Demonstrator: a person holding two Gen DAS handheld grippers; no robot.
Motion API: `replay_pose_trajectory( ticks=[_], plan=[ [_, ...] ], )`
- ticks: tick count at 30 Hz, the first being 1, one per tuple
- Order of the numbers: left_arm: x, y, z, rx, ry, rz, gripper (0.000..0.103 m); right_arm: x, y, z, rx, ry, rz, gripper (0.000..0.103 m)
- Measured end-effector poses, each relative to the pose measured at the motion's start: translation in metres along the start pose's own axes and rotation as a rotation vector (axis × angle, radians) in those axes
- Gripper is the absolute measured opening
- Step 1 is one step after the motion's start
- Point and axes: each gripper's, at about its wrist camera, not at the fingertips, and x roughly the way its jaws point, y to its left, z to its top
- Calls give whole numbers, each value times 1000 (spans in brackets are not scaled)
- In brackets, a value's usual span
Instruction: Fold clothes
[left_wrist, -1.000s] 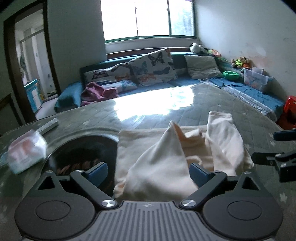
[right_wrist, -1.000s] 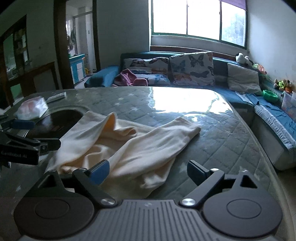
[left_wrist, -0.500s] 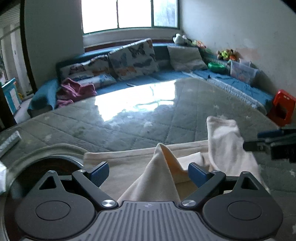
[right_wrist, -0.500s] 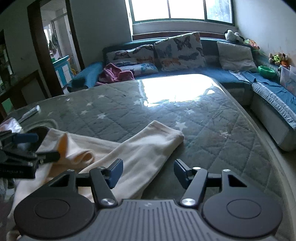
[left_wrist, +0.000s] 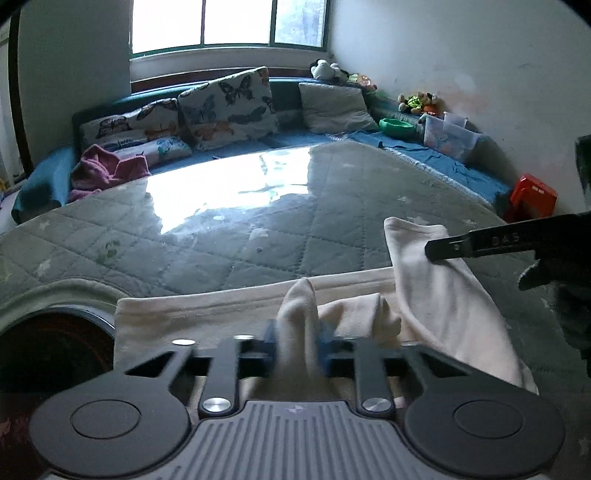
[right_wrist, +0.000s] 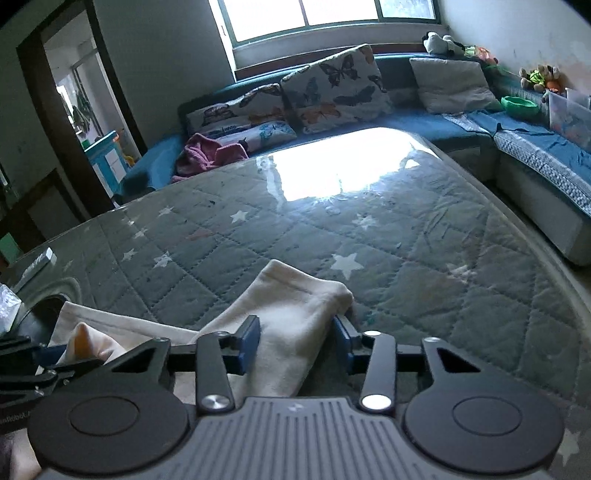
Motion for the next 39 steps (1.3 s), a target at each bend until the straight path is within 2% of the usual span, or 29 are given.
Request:
replay_pose_trajectory(
  ticks=[3, 7, 13, 22, 27, 31, 35, 39],
  plan=[
    [-6, 2, -1, -8, -17, -15, 10, 0, 1, 0, 10, -6, 31, 17],
    [-27, 12, -5, -43, -63, 19, 9, -12, 3, 2, 11, -41, 40, 8],
    [-78, 34, -14, -133, -155, 101, 9, -50, 6, 6, -11, -138, 26, 7],
    [-166, 74, -60, -272, -235, 279, 9, -128, -11, -2, -24, -261, -13, 7],
    [-207, 89, -100, -351, -235, 348, 8, -169, -30, -22, 14, -327, -43, 2],
    [-226, 93, -127, -392, -200, 379, 9, -186, -47, -40, 50, -337, -79, 2],
    [-226, 103, -150, -469, -102, 428, 14, -180, -55, -53, 50, -273, -105, 3],
    [-233, 109, -160, -498, -89, 486, 17, -167, -50, -59, 33, -218, -95, 7]
  ],
)
